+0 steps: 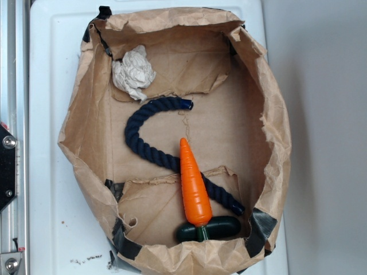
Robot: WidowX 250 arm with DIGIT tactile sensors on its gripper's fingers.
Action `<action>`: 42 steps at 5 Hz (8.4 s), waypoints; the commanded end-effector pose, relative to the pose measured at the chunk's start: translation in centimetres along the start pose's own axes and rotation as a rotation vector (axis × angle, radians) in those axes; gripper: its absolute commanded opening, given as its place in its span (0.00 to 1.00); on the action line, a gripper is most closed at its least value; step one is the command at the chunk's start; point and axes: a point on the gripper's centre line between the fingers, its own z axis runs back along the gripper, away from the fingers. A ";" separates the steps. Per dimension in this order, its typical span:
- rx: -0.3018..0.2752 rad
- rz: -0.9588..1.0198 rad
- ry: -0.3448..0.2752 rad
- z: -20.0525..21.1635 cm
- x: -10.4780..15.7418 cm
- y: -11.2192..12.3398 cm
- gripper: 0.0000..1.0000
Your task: Grab the white paper.
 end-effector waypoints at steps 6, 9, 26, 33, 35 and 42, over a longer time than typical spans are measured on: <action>0.070 0.682 -0.208 -10.1 13.3 7.0 1.00; 0.252 0.883 -0.202 -13.9 12.9 11.4 1.00; 0.411 1.490 -0.265 -19.3 11.9 11.4 1.00; 0.405 1.445 -0.307 -17.7 12.6 12.1 0.00; 0.306 1.456 -0.279 -14.8 13.3 12.7 0.00; 0.498 1.667 -0.281 -20.3 12.5 14.7 1.00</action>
